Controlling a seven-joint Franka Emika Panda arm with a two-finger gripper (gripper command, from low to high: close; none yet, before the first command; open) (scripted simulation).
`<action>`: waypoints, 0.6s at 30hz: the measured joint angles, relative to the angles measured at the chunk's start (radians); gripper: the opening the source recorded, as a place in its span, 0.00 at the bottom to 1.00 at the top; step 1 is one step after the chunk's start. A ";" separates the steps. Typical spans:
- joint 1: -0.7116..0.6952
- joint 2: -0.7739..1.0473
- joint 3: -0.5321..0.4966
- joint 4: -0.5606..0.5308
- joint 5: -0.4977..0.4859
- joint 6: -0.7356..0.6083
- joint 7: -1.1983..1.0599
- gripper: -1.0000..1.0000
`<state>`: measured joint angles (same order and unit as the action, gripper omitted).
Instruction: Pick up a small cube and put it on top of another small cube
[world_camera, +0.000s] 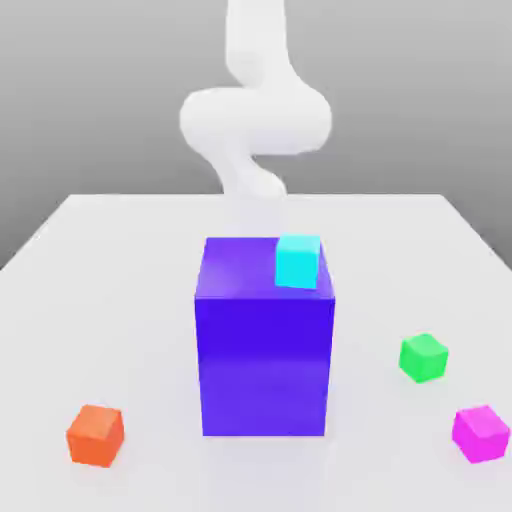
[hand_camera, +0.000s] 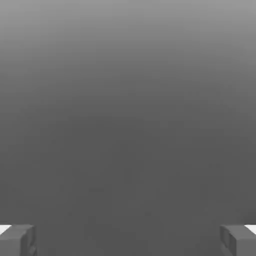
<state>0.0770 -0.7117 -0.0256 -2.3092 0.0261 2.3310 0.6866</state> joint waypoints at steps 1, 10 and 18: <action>0.031 0.038 -0.010 -0.004 0.013 0.013 -0.050 0.50; 0.269 0.359 -0.058 -0.036 0.117 0.123 -0.466 0.50; 0.404 0.637 -0.009 -0.065 0.169 0.222 -0.804 0.50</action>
<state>0.4809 -0.0745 -0.0344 -2.3746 0.1955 2.5529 -0.1170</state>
